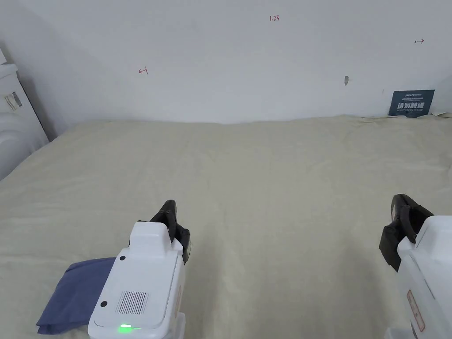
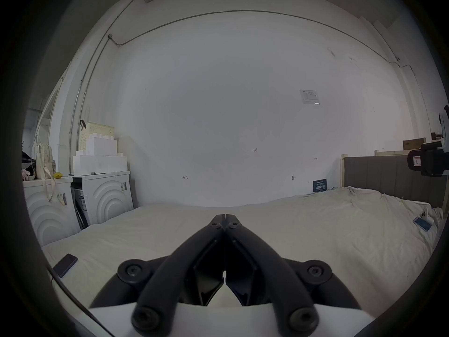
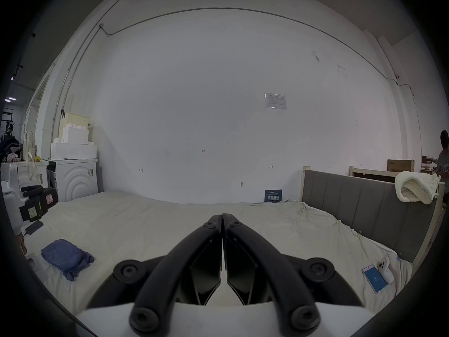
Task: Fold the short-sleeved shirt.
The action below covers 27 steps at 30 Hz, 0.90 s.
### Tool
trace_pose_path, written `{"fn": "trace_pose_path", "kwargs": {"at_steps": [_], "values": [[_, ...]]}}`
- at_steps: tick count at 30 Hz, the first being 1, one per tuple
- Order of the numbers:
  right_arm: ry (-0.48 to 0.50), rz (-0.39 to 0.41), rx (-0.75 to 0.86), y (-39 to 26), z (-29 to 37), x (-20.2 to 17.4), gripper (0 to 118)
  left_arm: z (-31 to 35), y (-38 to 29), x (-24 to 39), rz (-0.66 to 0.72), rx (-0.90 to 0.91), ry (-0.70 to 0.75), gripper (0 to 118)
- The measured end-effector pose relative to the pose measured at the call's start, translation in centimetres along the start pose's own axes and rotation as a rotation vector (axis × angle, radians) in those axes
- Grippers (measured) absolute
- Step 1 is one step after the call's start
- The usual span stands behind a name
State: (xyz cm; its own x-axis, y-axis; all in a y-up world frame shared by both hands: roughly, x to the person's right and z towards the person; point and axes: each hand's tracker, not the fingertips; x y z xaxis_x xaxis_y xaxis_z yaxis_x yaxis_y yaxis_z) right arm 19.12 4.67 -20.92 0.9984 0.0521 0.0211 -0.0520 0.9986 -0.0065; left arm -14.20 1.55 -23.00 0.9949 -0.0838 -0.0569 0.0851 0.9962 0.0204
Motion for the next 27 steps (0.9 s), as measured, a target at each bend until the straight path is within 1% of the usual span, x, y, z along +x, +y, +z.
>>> {"fn": "trace_pose_path", "kwargs": {"at_steps": [27], "values": [[0.004,0.008,-0.005,0.12,0.43,-0.2,0,-0.07,-0.05,-0.62,0.008,-0.01,0.016,0]]}}
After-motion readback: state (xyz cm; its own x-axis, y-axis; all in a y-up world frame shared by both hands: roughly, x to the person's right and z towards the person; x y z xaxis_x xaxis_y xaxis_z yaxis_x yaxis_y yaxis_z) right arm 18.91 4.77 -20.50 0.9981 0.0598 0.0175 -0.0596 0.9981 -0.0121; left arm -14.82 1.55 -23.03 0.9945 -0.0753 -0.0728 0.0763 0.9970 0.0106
